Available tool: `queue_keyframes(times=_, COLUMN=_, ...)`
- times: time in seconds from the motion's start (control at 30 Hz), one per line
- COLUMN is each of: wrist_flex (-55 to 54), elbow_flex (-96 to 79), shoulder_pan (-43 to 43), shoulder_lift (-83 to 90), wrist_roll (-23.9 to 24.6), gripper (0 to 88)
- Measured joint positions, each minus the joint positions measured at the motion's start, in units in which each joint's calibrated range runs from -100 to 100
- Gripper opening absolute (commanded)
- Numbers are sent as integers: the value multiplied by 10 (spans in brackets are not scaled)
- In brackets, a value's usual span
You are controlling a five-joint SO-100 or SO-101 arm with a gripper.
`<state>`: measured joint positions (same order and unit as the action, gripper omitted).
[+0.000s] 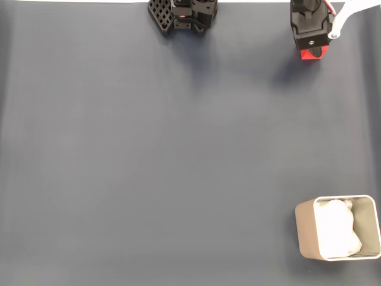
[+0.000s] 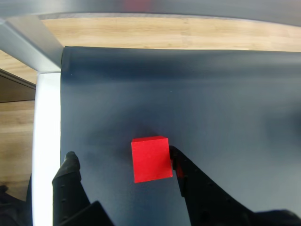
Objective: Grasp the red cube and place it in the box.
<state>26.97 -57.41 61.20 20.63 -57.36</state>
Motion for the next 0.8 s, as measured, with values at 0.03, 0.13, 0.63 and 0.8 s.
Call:
queue_keyframes(times=0.03, wrist_flex=0, elbow_flex=0, shoulder_pan=0, shoulder_lift=0, wrist_roll=0, gripper=419)
queue_keyframes(times=0.13, wrist_flex=0, elbow_flex=0, shoulder_pan=3, shoulder_lift=0, wrist_roll=0, gripper=415)
queue_keyframes(times=0.63, wrist_flex=-3, elbow_flex=-8, shoulder_pan=3, shoulder_lift=-2, wrist_roll=0, gripper=158)
queue_keyframes(times=0.8, wrist_flex=-3, elbow_flex=-9, shoulder_pan=3, shoulder_lift=-2, wrist_roll=0, gripper=130)
